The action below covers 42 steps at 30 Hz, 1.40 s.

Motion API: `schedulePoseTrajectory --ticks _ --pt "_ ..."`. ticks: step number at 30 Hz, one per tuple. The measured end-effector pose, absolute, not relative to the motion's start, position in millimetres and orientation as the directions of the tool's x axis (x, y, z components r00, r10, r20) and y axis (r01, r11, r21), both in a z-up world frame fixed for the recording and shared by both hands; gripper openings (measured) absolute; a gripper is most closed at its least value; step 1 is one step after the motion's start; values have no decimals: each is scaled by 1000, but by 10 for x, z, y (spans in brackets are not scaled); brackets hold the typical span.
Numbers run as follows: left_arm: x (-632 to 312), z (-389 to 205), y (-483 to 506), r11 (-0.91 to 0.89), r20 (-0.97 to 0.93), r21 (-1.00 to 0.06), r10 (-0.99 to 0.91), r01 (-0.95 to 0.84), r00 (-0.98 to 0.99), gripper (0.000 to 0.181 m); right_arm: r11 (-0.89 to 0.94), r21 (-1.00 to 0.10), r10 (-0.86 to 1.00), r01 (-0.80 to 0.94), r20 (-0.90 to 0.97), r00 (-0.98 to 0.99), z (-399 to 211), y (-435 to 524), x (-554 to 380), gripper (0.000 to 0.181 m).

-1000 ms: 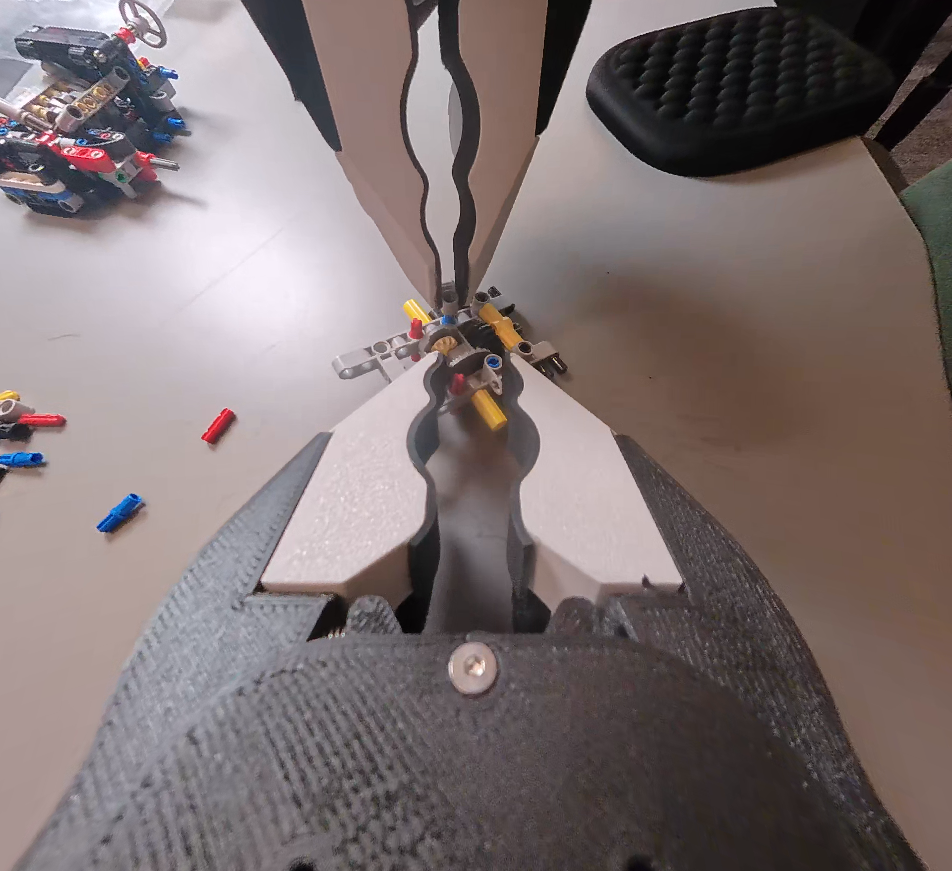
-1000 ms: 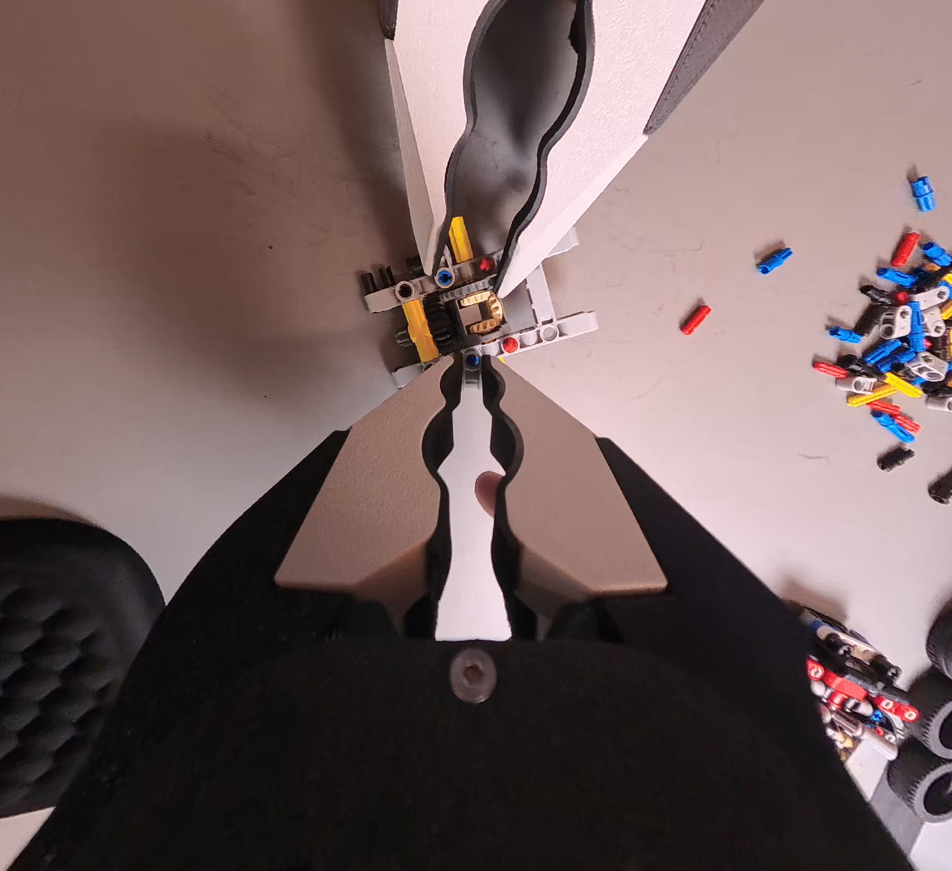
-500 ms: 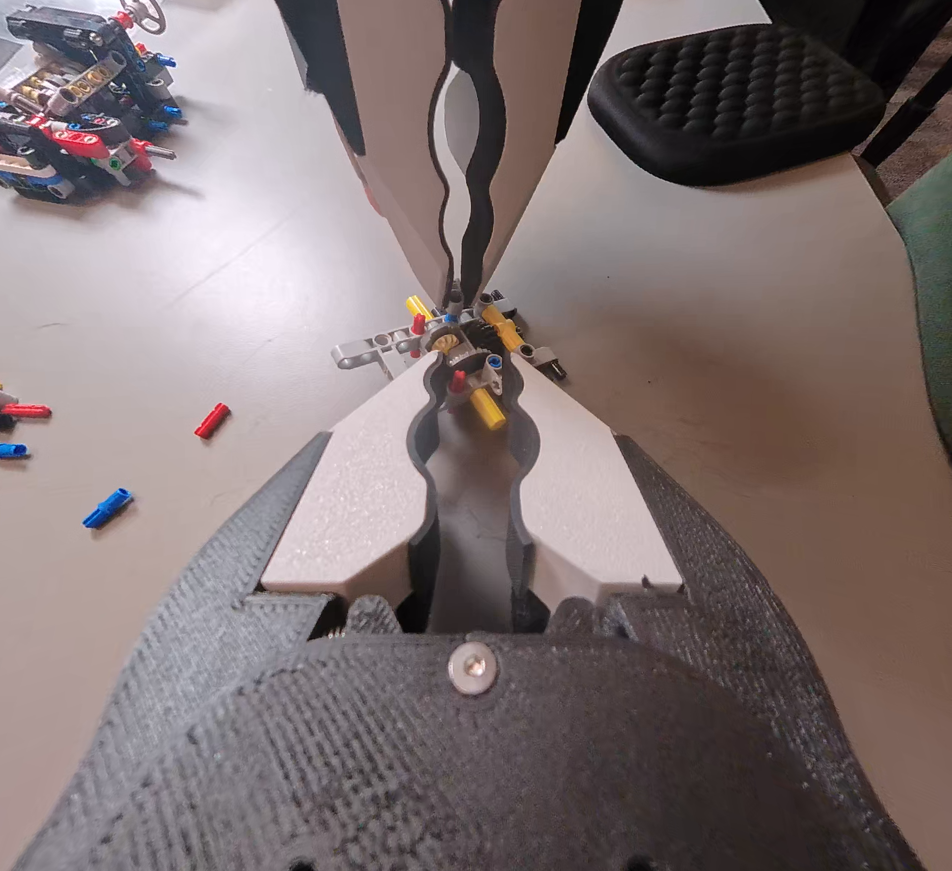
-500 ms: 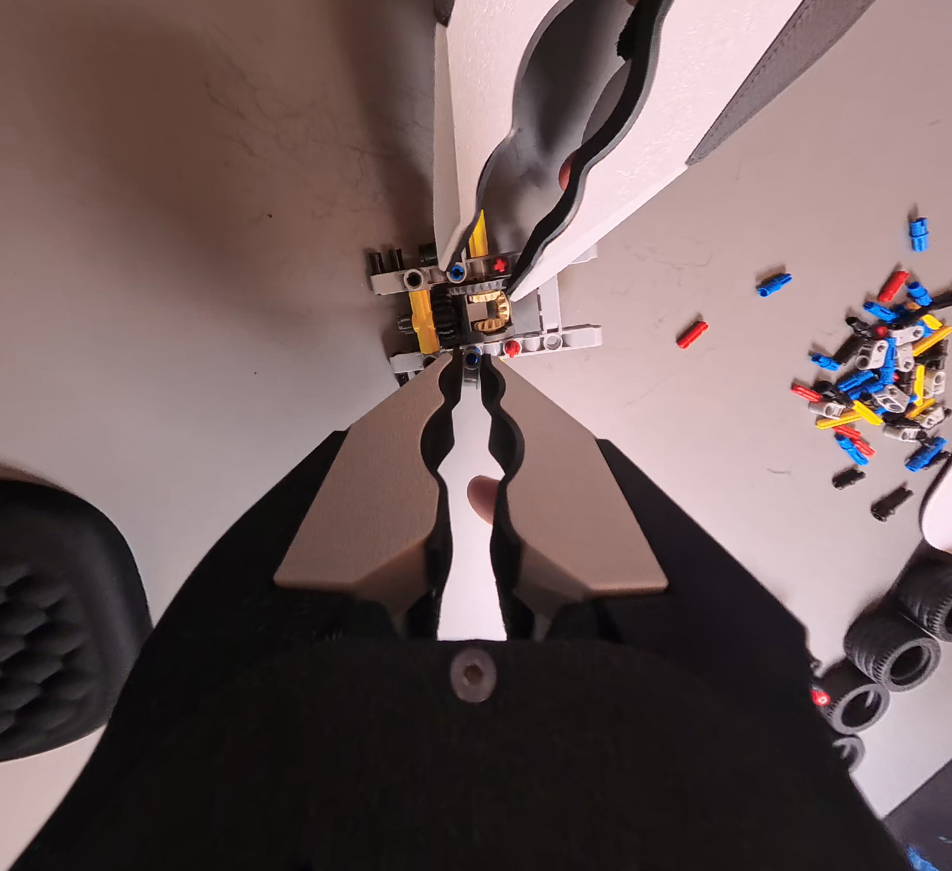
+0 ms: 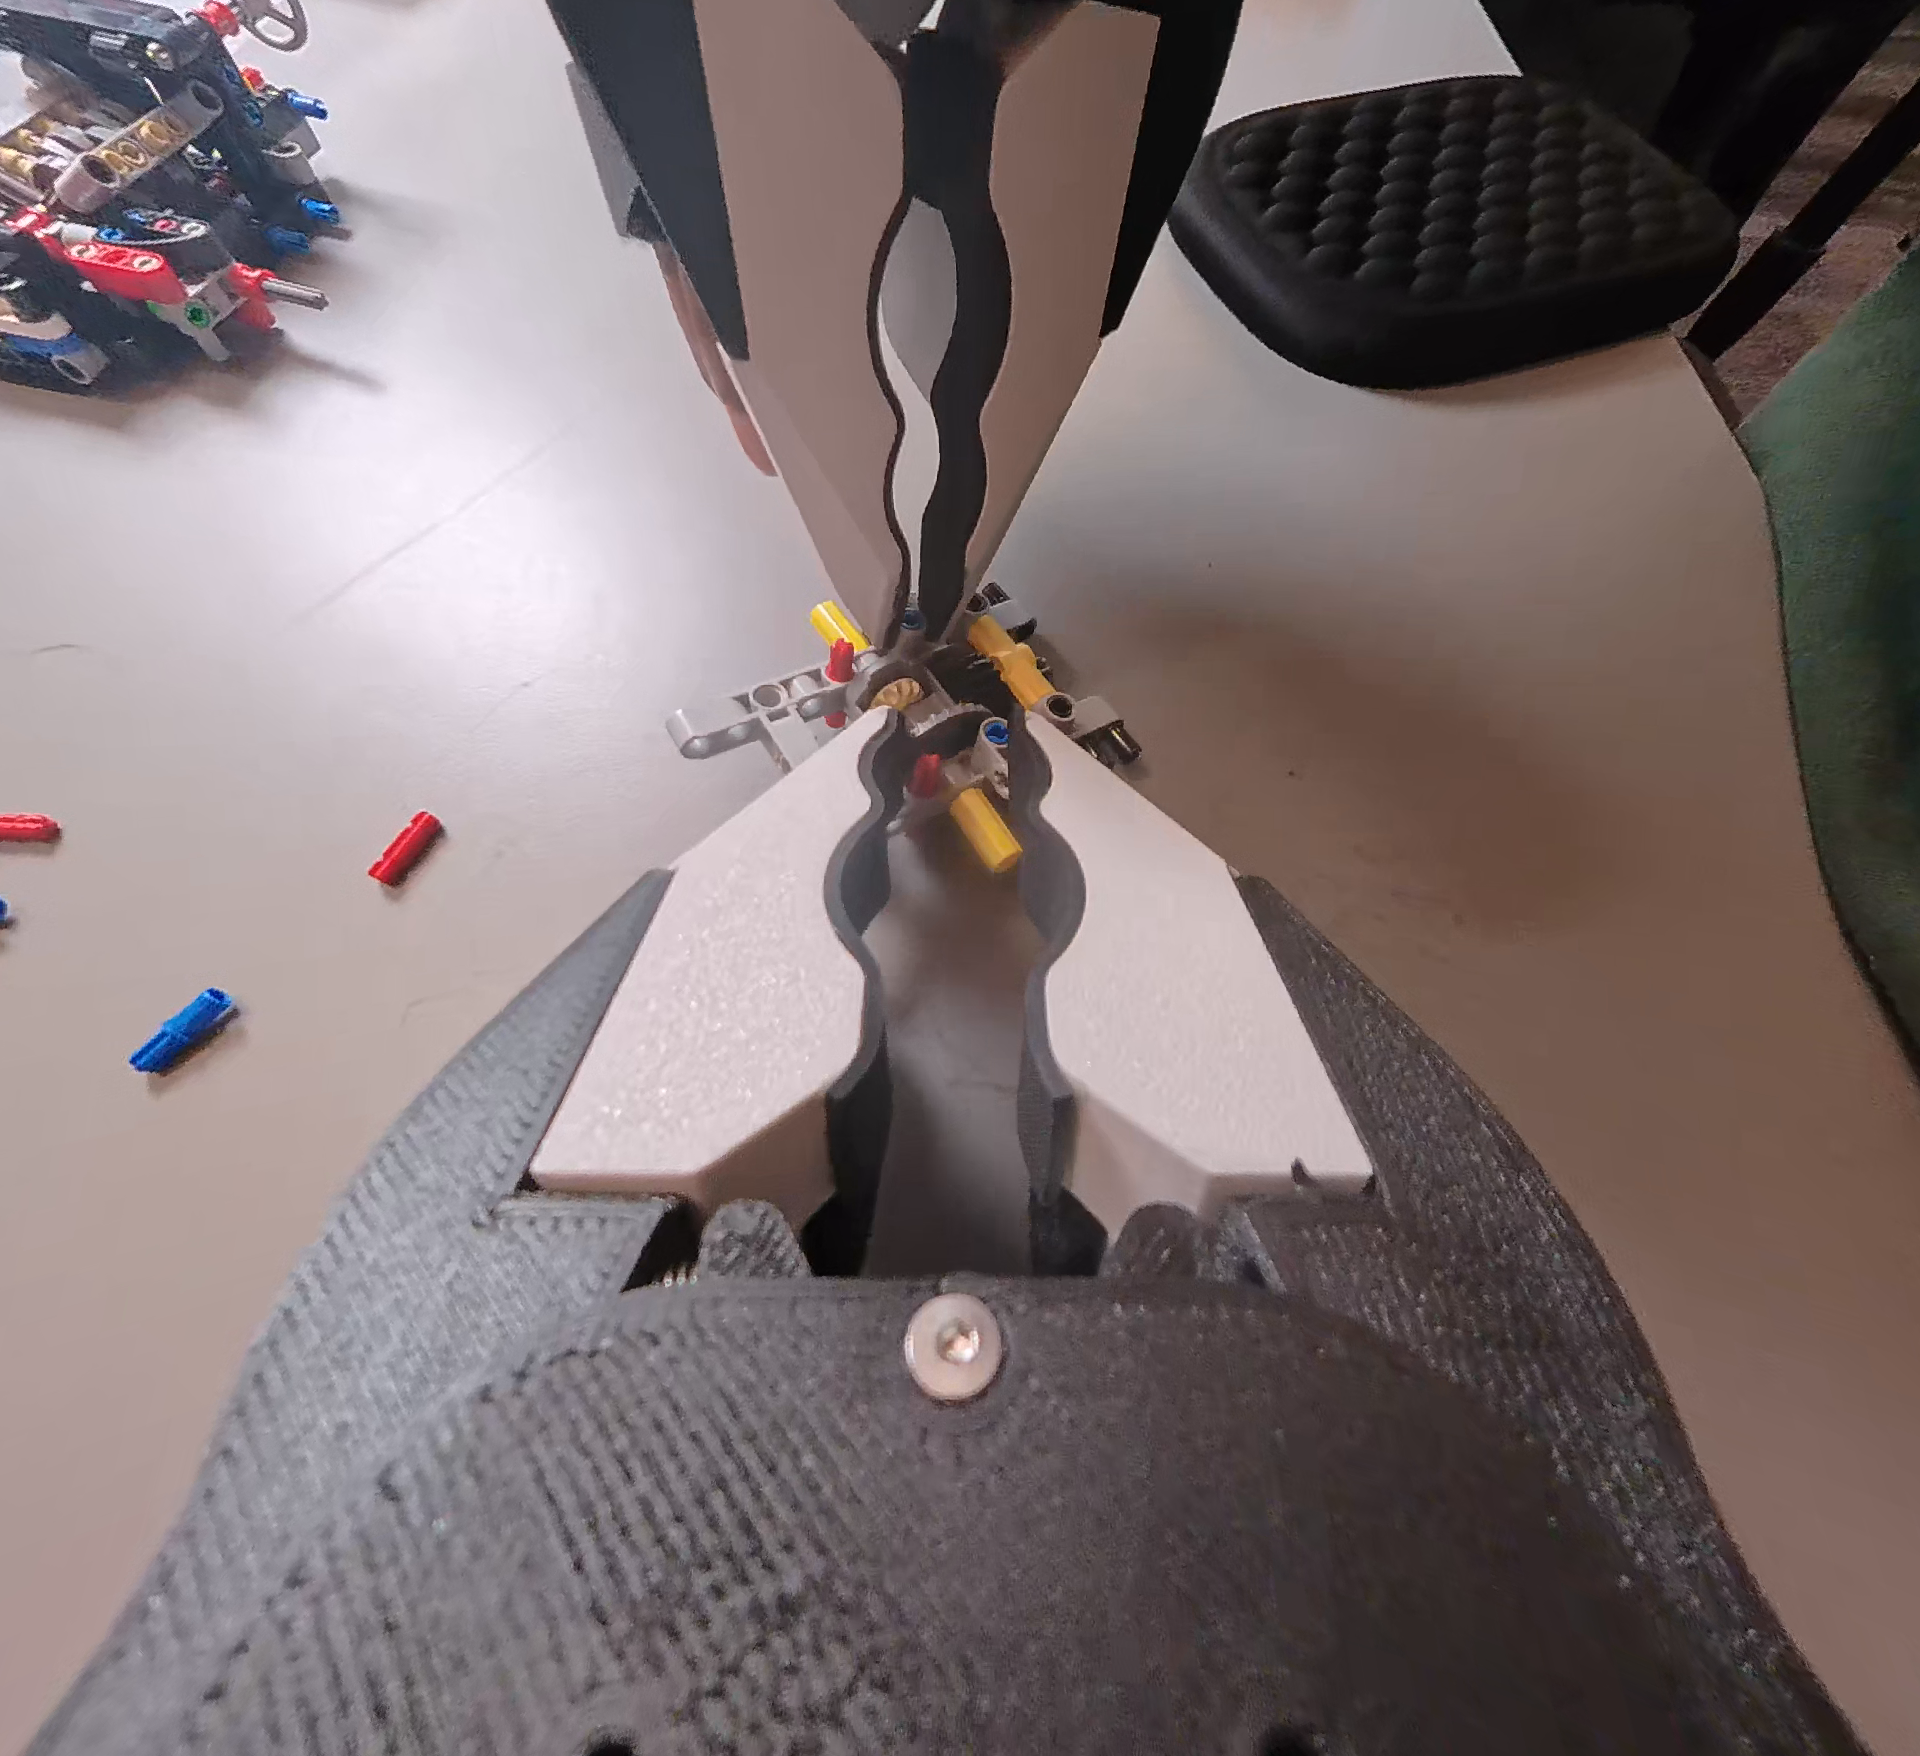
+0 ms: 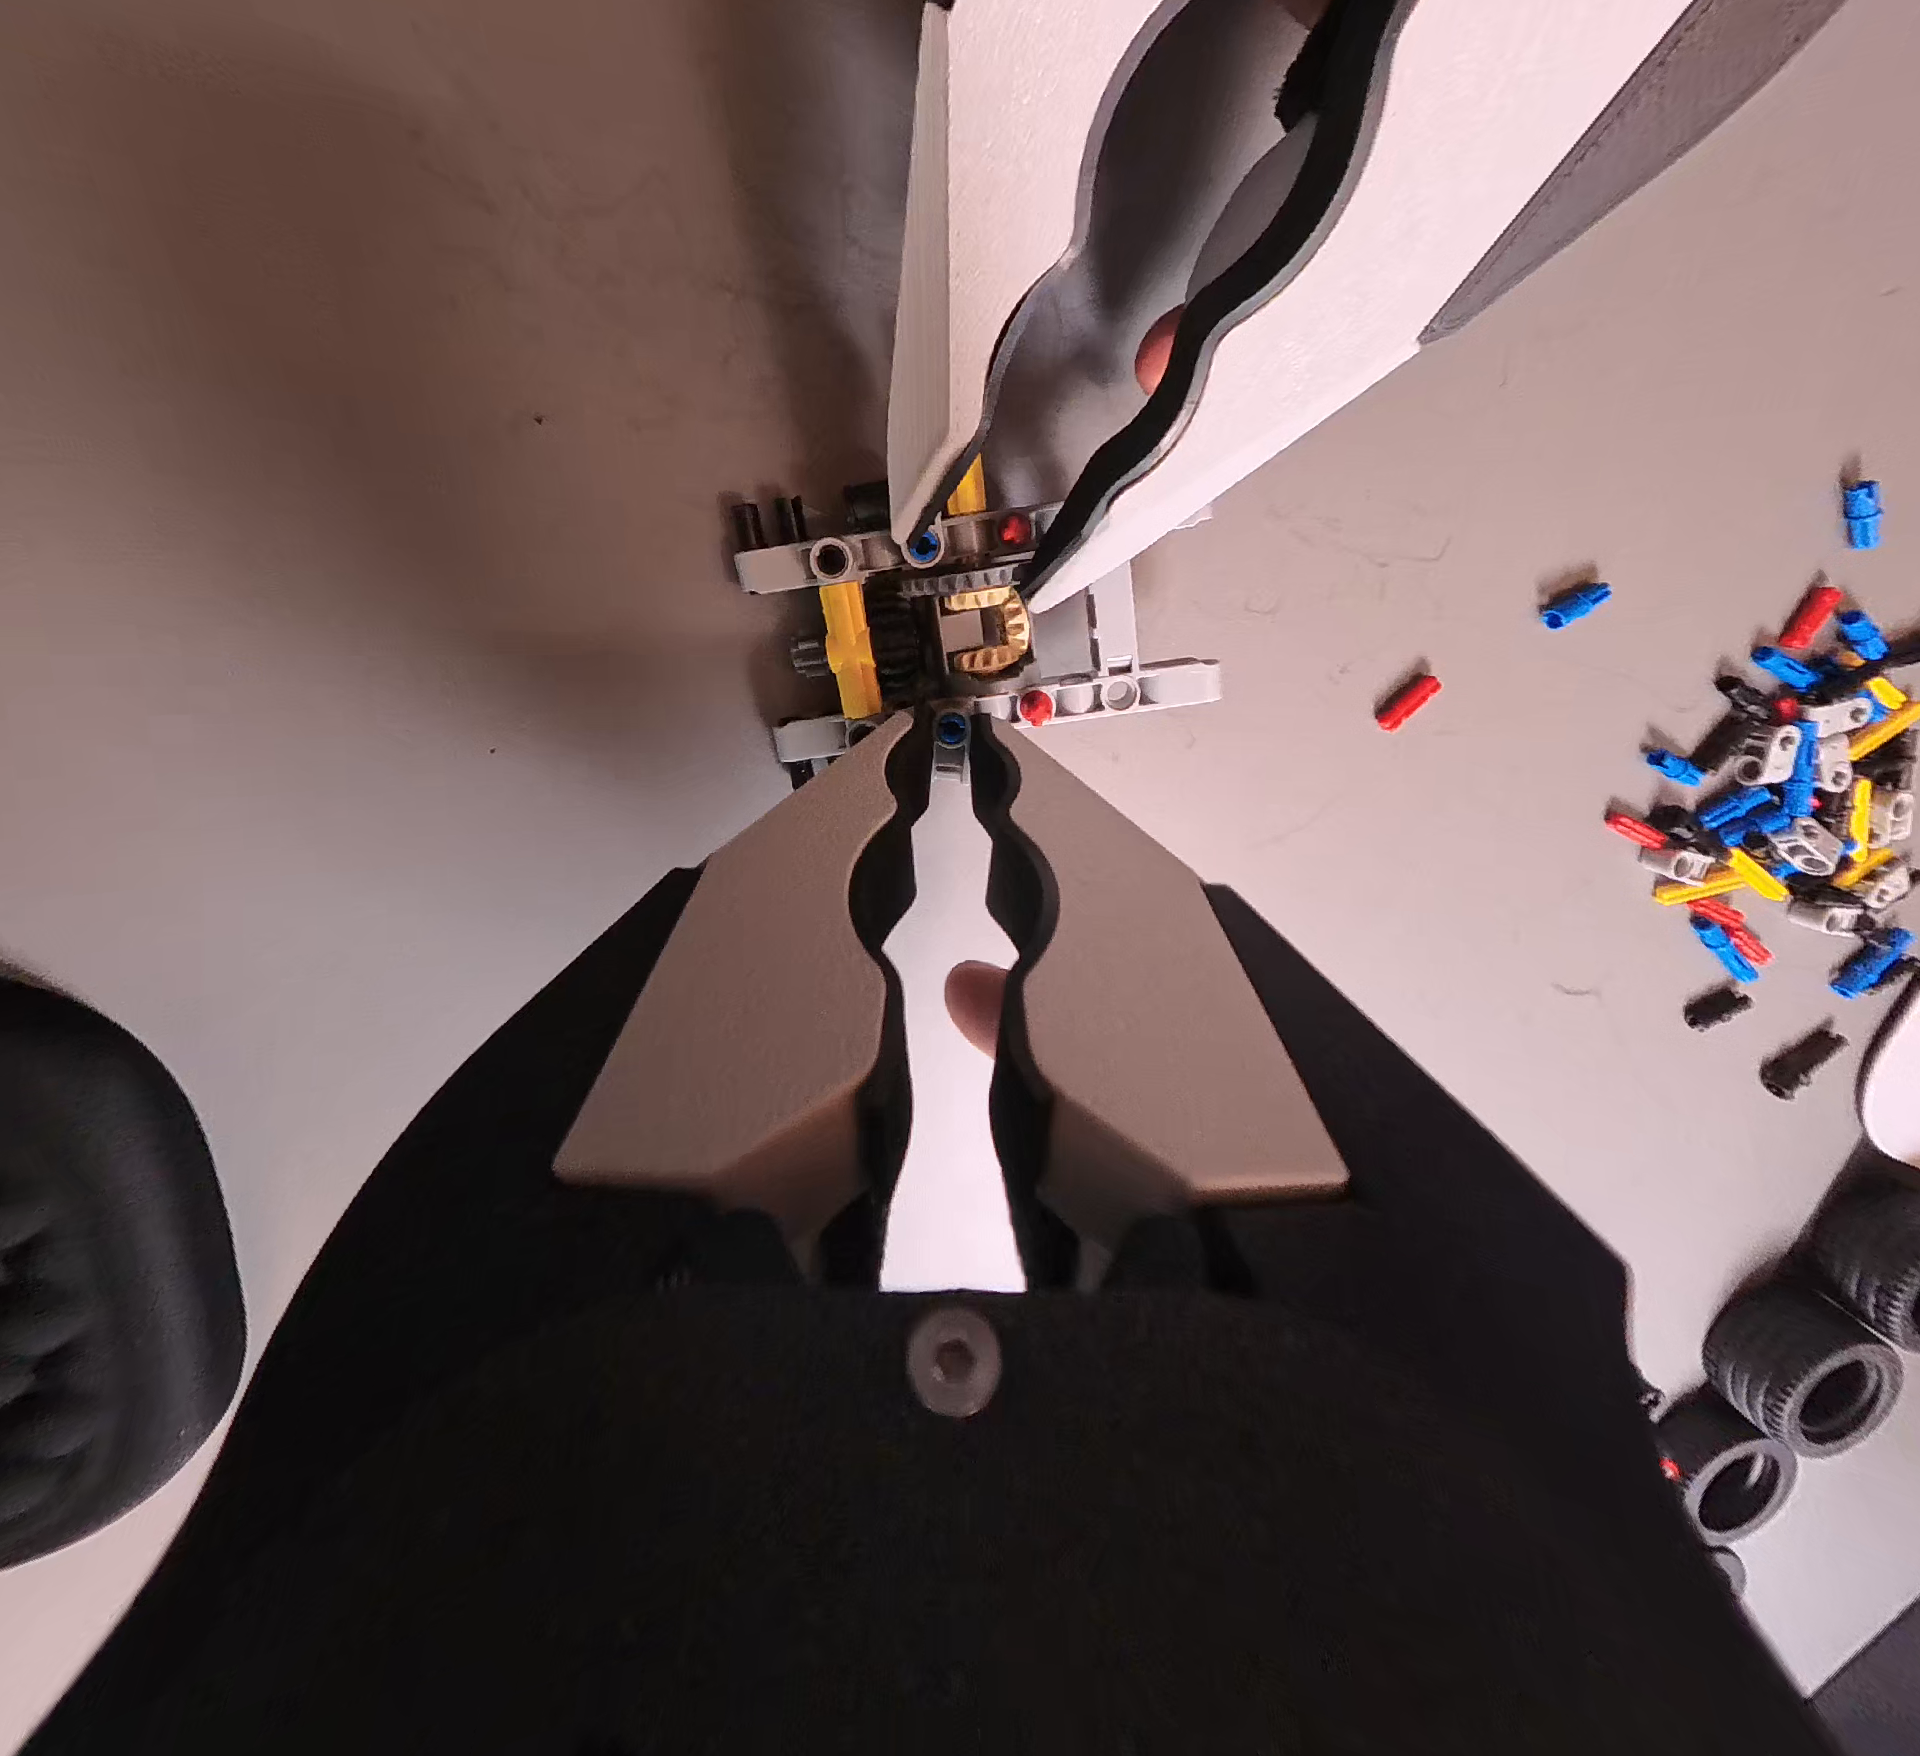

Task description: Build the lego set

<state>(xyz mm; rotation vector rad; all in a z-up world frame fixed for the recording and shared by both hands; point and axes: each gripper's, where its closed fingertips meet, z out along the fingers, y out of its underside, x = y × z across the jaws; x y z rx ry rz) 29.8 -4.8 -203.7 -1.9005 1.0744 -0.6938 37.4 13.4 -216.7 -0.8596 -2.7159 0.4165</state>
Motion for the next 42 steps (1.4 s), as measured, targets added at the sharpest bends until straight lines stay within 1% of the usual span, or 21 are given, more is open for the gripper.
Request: schedulePoseTrajectory --ticks 4,7,9,12,14,16,19,26,35,39,42 --pt "267 -2030 -68 -275 33 -852 -879 -447 476 20 746 -382 629 545 138 -765 -2161 91 376 6" --pt "186 -1955 -93 -248 -17 -853 -867 -460 498 28 659 -414 717 628 96 -690 -2158 38 366 6" --pt "116 -1945 -136 -263 -21 -847 -852 -463 523 32 596 -419 777 685 85 -624 -2157 42 362 6" --pt "6 -2066 -191 -315 -35 -806 -820 -501 571 30 518 -445 837 731 85 -541 -2155 1 369 6" --pt "19 -2120 -227 -321 -36 -802 -816 -504 577 26 486 -469 855 738 82 -511 -2154 -63 381 6" --pt "56 -2164 -241 -323 -35 -796 -820 -512 571 21 494 -472 856 730 115 -505 -2153 -80 381 6" --pt "132 -2187 -266 -311 -26 -798 -838 -517 544 7 517 -468 845 717 143 -515 -2153 -89 380 6" --pt "131 -2213 -259 -272 -71 -791 -849 -548 524 5 637 -450 754 626 193 -628 -2154 -147 410 7" --pt "125 -2228 -261 -274 -73 -785 -849 -556 523 5 738 -367 663 566 242 -708 -2158 -152 406 6" --pt "125 -2229 -263 -274 -75 -784 -849 -557 523 5 729 -360 675 583 233 -700 -2157 -151 404 6" --pt "116 -2232 -261 -281 -73 -782 -844 -556 531 5 669 -395 733 629 211 -647 -2128 -129 396 6"
